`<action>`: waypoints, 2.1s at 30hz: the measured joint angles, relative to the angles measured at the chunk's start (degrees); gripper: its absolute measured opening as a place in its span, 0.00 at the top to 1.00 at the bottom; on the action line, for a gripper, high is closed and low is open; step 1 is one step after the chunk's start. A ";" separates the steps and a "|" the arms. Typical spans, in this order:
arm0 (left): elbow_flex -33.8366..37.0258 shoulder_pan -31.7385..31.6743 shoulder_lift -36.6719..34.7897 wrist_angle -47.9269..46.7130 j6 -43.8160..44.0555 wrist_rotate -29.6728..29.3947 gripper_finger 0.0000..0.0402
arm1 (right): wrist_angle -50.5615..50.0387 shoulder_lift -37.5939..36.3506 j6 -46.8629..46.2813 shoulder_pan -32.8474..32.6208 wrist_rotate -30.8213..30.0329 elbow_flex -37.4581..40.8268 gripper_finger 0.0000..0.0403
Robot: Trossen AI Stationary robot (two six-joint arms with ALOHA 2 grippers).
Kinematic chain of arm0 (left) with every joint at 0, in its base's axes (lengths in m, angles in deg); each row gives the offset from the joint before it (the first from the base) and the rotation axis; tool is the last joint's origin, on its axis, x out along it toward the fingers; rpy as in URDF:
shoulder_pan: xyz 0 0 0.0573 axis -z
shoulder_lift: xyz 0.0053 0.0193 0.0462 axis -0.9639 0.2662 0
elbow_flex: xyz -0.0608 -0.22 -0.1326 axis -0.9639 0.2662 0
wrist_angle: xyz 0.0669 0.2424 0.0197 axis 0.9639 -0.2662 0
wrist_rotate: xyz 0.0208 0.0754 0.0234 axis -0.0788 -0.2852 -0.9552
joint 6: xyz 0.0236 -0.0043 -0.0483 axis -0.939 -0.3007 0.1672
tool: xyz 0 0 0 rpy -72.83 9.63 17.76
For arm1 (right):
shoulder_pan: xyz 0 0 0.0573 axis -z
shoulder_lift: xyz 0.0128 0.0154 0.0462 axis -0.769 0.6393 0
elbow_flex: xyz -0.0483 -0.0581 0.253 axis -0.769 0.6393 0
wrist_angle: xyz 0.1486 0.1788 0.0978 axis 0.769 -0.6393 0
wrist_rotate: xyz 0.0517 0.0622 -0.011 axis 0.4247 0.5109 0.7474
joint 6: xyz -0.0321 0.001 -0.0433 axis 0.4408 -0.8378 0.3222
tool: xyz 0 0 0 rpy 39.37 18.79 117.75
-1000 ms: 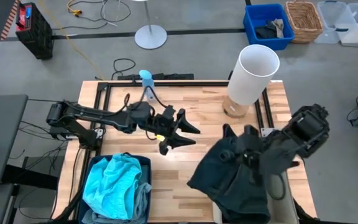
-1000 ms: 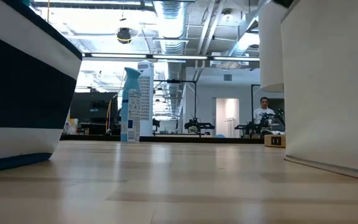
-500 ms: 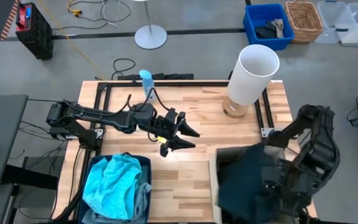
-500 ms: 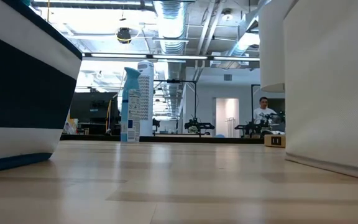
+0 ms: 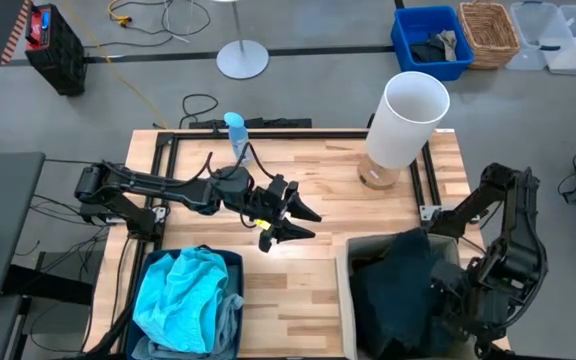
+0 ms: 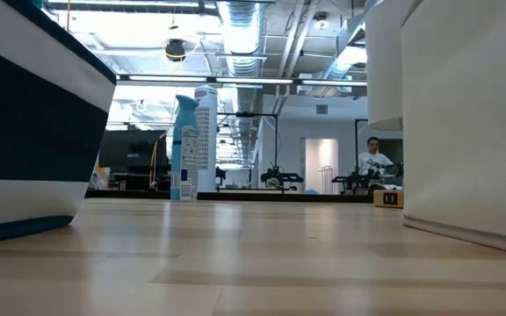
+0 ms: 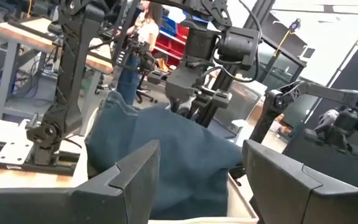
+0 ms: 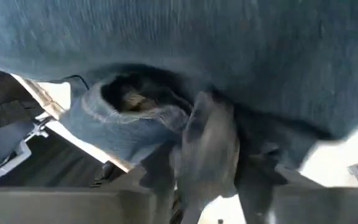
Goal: Sort clothes
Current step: Put the dark blue jeans into the laundry organizer
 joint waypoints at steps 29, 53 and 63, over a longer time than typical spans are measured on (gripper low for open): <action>0.04 1.29 0.02 -2.61 1.91 -0.57 0.44 | 17.67 6.96 37.21 19.52 -19.93 -4.52 0.97; 0.04 1.29 0.02 -2.51 5.65 0.14 0.44 | 6.09 17.39 12.33 10.78 -15.08 13.10 1.00; 0.04 1.29 0.02 -2.45 5.48 1.33 0.44 | 30.00 17.15 -0.28 8.61 -14.86 28.81 1.00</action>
